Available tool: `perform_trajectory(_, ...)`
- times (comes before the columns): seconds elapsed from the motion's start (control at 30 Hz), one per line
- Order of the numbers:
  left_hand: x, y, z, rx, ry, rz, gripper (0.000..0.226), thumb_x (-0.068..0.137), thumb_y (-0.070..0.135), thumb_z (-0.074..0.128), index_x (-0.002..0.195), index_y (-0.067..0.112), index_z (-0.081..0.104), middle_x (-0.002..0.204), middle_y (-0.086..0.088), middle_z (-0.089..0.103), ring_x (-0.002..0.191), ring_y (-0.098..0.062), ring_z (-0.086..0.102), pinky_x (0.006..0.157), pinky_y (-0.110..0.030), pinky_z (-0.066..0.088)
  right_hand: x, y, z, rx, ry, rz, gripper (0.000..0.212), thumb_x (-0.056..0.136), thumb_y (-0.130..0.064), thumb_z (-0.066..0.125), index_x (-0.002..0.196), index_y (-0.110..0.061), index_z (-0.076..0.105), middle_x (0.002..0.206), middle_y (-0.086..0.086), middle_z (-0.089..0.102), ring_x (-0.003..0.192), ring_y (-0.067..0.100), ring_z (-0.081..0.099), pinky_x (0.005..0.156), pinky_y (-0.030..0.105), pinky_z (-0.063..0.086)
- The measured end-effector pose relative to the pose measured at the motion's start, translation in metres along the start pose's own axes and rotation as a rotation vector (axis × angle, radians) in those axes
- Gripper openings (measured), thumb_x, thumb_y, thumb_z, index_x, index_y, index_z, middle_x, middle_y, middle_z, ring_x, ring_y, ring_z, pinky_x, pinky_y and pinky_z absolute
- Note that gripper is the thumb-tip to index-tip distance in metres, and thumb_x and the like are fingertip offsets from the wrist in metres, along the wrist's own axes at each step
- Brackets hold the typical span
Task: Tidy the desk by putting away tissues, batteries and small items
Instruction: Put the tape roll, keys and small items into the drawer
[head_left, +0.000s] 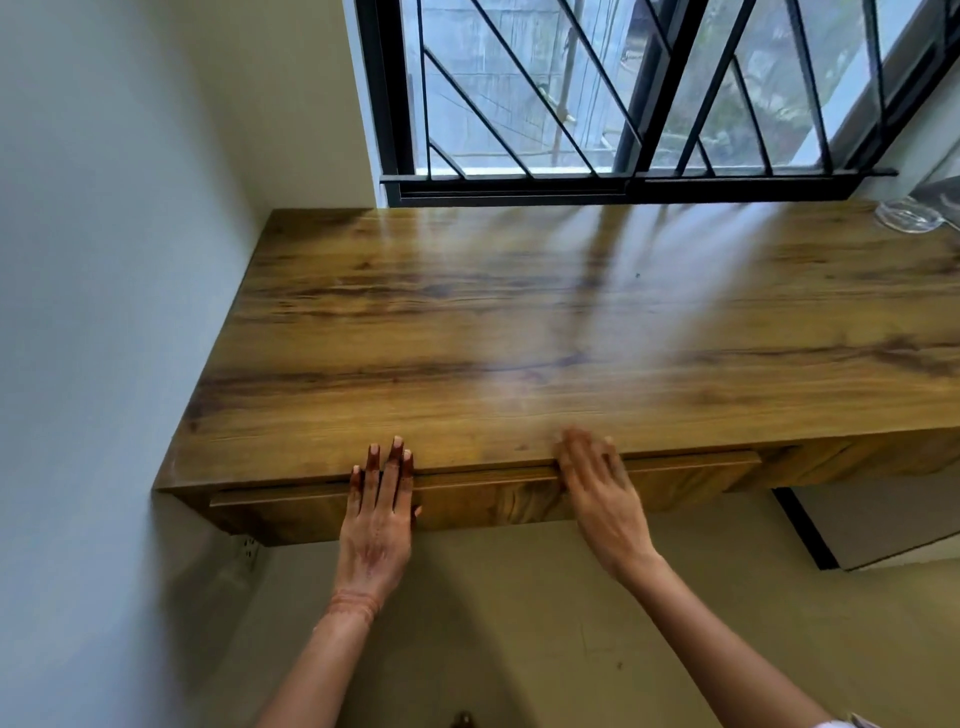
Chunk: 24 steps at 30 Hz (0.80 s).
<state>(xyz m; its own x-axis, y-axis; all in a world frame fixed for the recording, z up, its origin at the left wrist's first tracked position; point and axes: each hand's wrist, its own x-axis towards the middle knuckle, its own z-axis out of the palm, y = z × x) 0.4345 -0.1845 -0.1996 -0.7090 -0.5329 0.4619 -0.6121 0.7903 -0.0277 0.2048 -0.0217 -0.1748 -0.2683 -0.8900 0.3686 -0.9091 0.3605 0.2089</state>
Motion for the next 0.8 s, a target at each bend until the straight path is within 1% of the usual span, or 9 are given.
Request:
perform_trajectory(0.07, -0.001, 0.000, -0.004, -0.014, 0.030, 0.020, 0.052, 0.102, 0.028, 0.008, 0.148, 0.007, 0.001, 0.158, -0.008, -0.008, 0.146, -0.027, -0.003, 0.120, -0.042, 0.000, 0.002, 0.012, -0.008, 0.031, -0.022, 0.071, 0.096, 0.073, -0.023, 0.072, 0.145, 0.001, 0.011, 0.153, 0.021, 0.010, 0.144, 0.031, 0.000, 0.115, 0.046, 0.009)
perform_trajectory(0.13, 0.009, -0.005, 0.011, -0.046, 0.054, 0.028, 0.050, 0.103, 0.028, 0.010, 0.148, 0.006, 0.011, 0.159, -0.008, -0.001, 0.146, -0.024, -0.001, 0.120, -0.040, 0.002, 0.009, 0.021, 0.007, 0.059, -0.070, 0.019, 0.096, 0.075, -0.034, 0.072, 0.144, 0.000, 0.014, 0.151, 0.019, 0.018, 0.144, 0.028, 0.005, 0.117, 0.042, 0.010)
perform_trajectory(0.23, 0.013, -0.003, 0.017, -0.077, 0.143, -0.008, 0.040, 0.100, 0.021, 0.027, 0.133, -0.001, 0.036, 0.145, -0.017, 0.033, 0.146, -0.024, 0.007, 0.120, -0.038, 0.007, 0.010, 0.020, 0.015, 0.095, -0.043, 0.039, 0.088, 0.077, -0.029, 0.071, 0.142, -0.001, 0.020, 0.149, 0.017, 0.027, 0.142, 0.026, 0.018, 0.118, 0.038, 0.011)
perform_trajectory(0.3, 0.016, -0.002, 0.016, -0.085, 0.190, -0.015, 0.036, 0.091, 0.016, 0.043, 0.123, 0.000, 0.043, 0.135, -0.018, 0.043, 0.139, -0.030, 0.024, 0.118, -0.039, 0.011, 0.014, 0.017, 0.014, 0.098, 0.020, 0.063, 0.079, 0.077, -0.022, 0.071, 0.139, 0.000, 0.027, 0.145, 0.017, 0.035, 0.139, 0.027, 0.026, 0.117, 0.036, 0.013)
perform_trajectory(0.4, 0.023, 0.001, 0.018, -0.071, 0.294, -0.047, 0.020, 0.090, 0.009, 0.045, 0.109, 0.001, 0.047, 0.125, -0.020, 0.050, 0.122, -0.034, 0.041, 0.113, -0.040, 0.020, 0.016, 0.010, 0.019, 0.111, 0.175, 0.094, 0.059, 0.084, -0.016, 0.058, 0.136, -0.001, 0.035, 0.139, 0.018, 0.045, 0.136, 0.023, 0.030, 0.115, 0.038, 0.020)
perform_trajectory(0.47, 0.026, 0.003, 0.024, -0.071, 0.345, -0.089, 0.012, 0.092, 0.003, 0.043, 0.104, 0.002, 0.047, 0.120, -0.021, 0.054, 0.119, -0.034, 0.044, 0.111, -0.041, 0.023, 0.016, 0.012, 0.028, 0.099, 0.237, 0.093, 0.054, 0.085, -0.014, 0.060, 0.133, -0.001, 0.041, 0.137, 0.017, 0.048, 0.133, 0.025, 0.036, 0.114, 0.039, 0.025)
perform_trajectory(0.67, 0.026, 0.009, 0.022, -0.079, 0.337, -0.140, 0.020, 0.100, 0.006, 0.026, 0.103, 0.002, 0.046, 0.113, -0.025, 0.062, 0.118, -0.034, 0.045, 0.111, -0.042, 0.023, 0.017, 0.017, 0.029, 0.092, 0.288, 0.053, 0.047, 0.091, -0.022, 0.050, 0.132, -0.002, 0.042, 0.135, 0.016, 0.049, 0.131, 0.026, 0.038, 0.113, 0.039, 0.024)
perform_trajectory(0.73, 0.026, 0.012, 0.021, -0.062, 0.330, -0.157, 0.014, 0.096, 0.000, 0.036, 0.105, 0.002, 0.045, 0.117, -0.024, 0.058, 0.119, -0.034, 0.044, 0.113, -0.041, 0.020, 0.018, 0.015, 0.028, 0.090, 0.274, 0.060, 0.049, 0.089, -0.020, 0.051, 0.133, -0.002, 0.040, 0.136, 0.016, 0.049, 0.131, 0.026, 0.037, 0.114, 0.039, 0.022)
perform_trajectory(0.8, 0.027, 0.016, 0.019, -0.042, 0.275, -0.196, 0.032, 0.080, -0.008, 0.058, 0.107, 0.001, 0.044, 0.123, -0.022, 0.051, 0.122, -0.034, 0.041, 0.115, -0.041, 0.015, 0.018, 0.015, 0.026, 0.088, 0.251, 0.061, 0.049, 0.089, -0.023, 0.049, 0.133, -0.002, 0.040, 0.136, 0.016, 0.049, 0.131, 0.026, 0.037, 0.114, 0.038, 0.021)
